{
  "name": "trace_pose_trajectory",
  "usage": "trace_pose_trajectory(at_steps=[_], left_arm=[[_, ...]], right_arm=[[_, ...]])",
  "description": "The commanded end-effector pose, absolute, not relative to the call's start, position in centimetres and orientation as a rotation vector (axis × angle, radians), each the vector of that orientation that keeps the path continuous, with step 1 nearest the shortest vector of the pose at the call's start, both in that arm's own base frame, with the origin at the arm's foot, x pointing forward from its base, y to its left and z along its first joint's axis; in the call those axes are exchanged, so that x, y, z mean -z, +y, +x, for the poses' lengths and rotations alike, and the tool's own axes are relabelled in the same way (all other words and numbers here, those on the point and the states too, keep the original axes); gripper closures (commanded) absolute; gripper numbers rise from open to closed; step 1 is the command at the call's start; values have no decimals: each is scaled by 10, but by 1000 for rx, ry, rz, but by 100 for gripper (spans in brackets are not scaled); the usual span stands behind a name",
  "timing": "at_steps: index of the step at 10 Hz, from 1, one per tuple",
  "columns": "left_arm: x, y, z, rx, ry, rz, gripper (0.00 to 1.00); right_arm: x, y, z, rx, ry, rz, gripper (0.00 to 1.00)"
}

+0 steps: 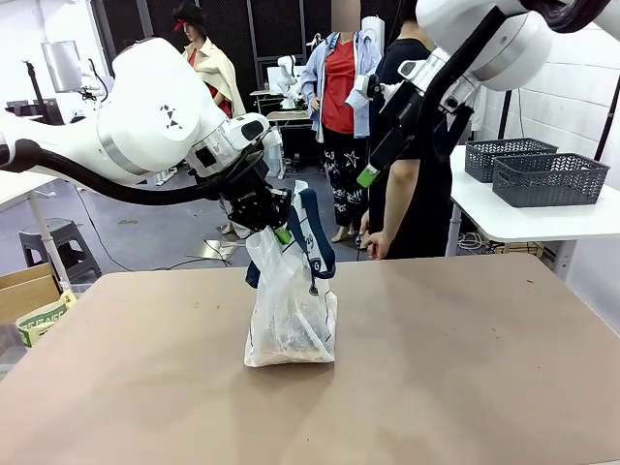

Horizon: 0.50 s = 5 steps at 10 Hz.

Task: Transfer purchased items from the store into the shopping bag.
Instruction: Move the Reusable shopping bag to the right side of the table.

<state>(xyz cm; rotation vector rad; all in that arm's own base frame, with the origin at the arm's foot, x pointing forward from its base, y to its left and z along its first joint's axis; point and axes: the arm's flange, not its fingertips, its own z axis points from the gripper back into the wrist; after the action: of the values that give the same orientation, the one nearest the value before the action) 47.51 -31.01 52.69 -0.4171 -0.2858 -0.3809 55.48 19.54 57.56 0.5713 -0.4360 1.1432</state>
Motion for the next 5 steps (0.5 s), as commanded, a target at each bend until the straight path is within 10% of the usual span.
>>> trace_pose_trajectory(at_steps=[1, 5], left_arm=[[-528, -309, 475, 373, -284, -426, 100], [-528, -309, 475, 373, -284, -426, 100]], right_arm=[[-563, 204, 548, -1130, -491, 593, 0], [-576, 195, 555, -1143, -436, 571, 0]])
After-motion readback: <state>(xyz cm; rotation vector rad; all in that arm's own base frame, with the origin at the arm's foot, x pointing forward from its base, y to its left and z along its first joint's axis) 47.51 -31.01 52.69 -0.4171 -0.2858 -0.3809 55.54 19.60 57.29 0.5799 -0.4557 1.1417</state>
